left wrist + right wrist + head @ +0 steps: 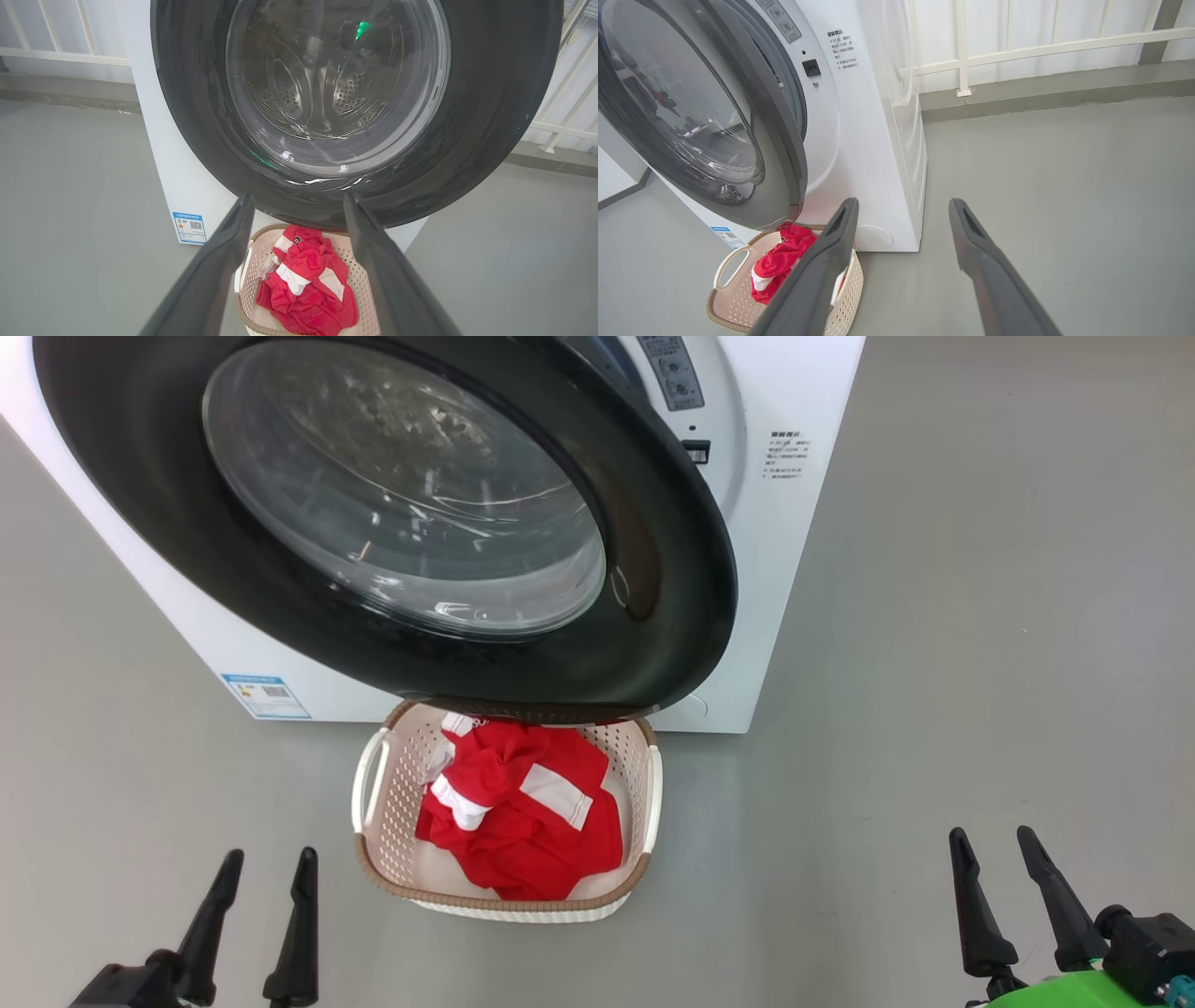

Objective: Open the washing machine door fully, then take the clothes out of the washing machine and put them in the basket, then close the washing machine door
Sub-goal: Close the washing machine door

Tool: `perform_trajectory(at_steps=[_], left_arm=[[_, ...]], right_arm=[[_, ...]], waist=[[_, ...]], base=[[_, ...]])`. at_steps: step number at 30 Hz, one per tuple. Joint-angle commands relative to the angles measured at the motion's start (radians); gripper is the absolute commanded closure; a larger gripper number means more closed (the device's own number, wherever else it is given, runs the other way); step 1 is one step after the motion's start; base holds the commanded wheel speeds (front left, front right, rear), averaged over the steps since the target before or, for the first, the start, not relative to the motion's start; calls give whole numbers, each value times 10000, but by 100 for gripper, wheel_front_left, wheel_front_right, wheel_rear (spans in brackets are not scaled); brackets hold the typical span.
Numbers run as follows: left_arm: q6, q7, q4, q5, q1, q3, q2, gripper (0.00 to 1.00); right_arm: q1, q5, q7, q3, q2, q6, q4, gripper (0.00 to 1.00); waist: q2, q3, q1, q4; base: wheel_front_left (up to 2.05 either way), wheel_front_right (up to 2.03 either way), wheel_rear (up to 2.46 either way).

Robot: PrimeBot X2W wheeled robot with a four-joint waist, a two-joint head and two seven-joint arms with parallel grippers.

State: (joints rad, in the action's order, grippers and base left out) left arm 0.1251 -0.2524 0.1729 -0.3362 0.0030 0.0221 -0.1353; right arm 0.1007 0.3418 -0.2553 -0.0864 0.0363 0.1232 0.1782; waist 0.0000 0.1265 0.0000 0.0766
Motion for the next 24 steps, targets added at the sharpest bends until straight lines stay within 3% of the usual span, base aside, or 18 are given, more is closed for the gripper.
perform_trajectory(at_steps=[1,4,5,6,7,8,9,16,24], left_arm=[[56,-93,-262,33,-136,353,-93,0],[56,-93,-274,31,-156,316,-62,0],[56,-93,-275,32,-168,284,-41,0],[56,-93,-275,32,-168,284,-41,0],[56,-93,-273,36,-192,228,-16,0],[56,-93,-265,36,-215,165,14,0],[56,-93,-246,21,-244,105,43,0],[56,-93,-180,-80,-341,-194,337,0],[56,-93,-137,-167,-459,-532,518,0]], right_arm=[[-86,-67,-65,198,139,75,-277,0],[-121,-48,-65,256,139,75,-308,0],[-130,-54,-65,300,139,75,-313,17],[-130,-54,-65,300,139,75,-313,17],[-128,-70,-65,323,139,75,-326,53],[-126,-76,-65,345,139,75,-345,73],[-119,-89,-65,373,139,75,-355,100],[-386,-181,-65,1061,139,75,-207,100],[-1780,-75,-65,1889,139,75,27,100]], waist=[[0,11,0,13],[0,15,0,67],[0,14,0,110],[0,14,0,110],[0,14,0,181],[0,11,0,259],[0,12,0,344],[0,38,0,1023],[0,296,0,1658]], base=[[0,0,0],[0,0,0],[0,0,0],[0,0,0],[0,0,0],[0,0,0],[0,0,0],[0,0,0],[0,0,0]])
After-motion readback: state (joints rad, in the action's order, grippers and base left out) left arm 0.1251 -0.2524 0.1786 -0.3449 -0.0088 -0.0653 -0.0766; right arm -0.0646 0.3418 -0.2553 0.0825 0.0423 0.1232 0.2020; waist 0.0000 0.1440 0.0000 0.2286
